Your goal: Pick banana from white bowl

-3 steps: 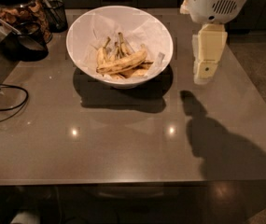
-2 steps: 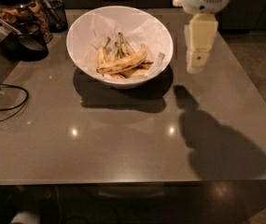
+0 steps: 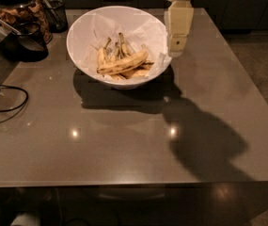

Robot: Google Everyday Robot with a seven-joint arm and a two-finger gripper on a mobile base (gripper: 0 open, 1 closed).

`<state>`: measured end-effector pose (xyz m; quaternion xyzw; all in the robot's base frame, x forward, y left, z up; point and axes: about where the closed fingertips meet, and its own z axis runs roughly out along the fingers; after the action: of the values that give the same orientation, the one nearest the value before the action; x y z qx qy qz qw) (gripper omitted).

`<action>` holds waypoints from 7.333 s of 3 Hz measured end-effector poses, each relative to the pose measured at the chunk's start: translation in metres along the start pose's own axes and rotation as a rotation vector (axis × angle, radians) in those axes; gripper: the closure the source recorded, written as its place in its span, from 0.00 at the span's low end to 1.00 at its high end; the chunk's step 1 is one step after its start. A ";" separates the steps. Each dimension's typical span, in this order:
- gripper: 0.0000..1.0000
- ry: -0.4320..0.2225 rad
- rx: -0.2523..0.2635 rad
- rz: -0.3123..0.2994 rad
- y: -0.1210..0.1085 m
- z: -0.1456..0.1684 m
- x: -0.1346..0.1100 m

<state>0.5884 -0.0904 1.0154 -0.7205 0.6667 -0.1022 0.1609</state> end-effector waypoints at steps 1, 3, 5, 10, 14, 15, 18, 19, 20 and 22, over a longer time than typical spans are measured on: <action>0.00 -0.044 -0.035 -0.027 -0.005 0.017 -0.015; 0.00 -0.105 -0.107 -0.066 -0.016 0.046 -0.039; 0.18 -0.148 -0.144 -0.062 -0.027 0.066 -0.047; 0.28 -0.214 -0.277 -0.088 -0.008 0.125 -0.070; 0.25 -0.227 -0.358 -0.116 0.004 0.157 -0.078; 0.44 -0.227 -0.358 -0.116 0.004 0.157 -0.078; 1.00 -0.226 -0.317 -0.102 0.000 0.150 -0.080; 1.00 -0.209 -0.231 -0.054 0.007 0.114 -0.076; 1.00 -0.194 -0.149 -0.026 0.025 0.066 -0.076; 1.00 -0.184 -0.041 -0.052 0.053 0.014 -0.082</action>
Offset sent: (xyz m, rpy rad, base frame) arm 0.0129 0.0397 -0.0411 0.0286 0.1760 0.1031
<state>0.5370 -0.0109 0.9881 -0.7470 0.6321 -0.0261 0.2042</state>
